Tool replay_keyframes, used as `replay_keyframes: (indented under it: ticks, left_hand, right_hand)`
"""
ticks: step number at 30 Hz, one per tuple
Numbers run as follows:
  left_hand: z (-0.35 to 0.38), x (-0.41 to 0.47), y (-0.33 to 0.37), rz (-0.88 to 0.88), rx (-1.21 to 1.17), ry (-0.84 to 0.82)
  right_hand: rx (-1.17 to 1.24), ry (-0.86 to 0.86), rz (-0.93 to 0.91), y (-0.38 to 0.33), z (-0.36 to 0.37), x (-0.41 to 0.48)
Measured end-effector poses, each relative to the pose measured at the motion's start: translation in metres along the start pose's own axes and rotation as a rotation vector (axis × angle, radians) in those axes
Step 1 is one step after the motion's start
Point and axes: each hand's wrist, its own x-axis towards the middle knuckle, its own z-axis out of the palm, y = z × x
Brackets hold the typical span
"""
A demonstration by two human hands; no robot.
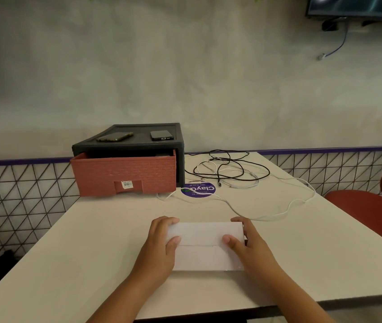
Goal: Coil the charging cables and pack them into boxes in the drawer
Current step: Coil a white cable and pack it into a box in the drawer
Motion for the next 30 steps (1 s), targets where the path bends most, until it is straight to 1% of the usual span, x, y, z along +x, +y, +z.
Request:
replay_keyframes:
  ticks: [4,8,11,14,18,20,24,27,30]
  left_hand:
    - [0.002,0.010,0.009,-0.012,-0.025,0.015]
    - [0.005,0.017,0.026,-0.097,-0.047,0.002]
    - [0.007,0.022,0.038,-0.140,0.060,-0.033]
    - [0.012,0.026,0.054,-0.168,0.154,-0.094]
    - [0.027,0.026,0.075,-0.155,0.220,-0.236]
    - [0.034,0.024,0.082,-0.187,0.180,-0.270]
    - [0.038,0.020,0.082,-0.273,0.023,-0.250]
    - [0.037,0.022,0.075,-0.330,-0.080,-0.259]
    - [0.037,0.024,0.071,-0.347,-0.165,-0.269]
  right_hand:
    - [0.029,0.048,-0.037,0.003,-0.003,-0.014]
    - [0.039,0.134,-0.044,0.005,-0.007,-0.026]
    - [0.085,0.168,-0.004,0.003,-0.010,-0.031]
    - [0.027,0.200,-0.027,0.004,-0.009,-0.036]
    - [-0.131,0.200,-0.163,0.001,0.001,-0.041]
    - [-0.191,0.176,-0.249,-0.002,0.005,-0.041]
    - [-0.194,0.047,-0.350,-0.005,0.006,-0.034]
    - [-0.223,-0.061,-0.380,-0.008,0.007,-0.028]
    - [-0.294,-0.122,-0.346,-0.006,0.010,-0.017]
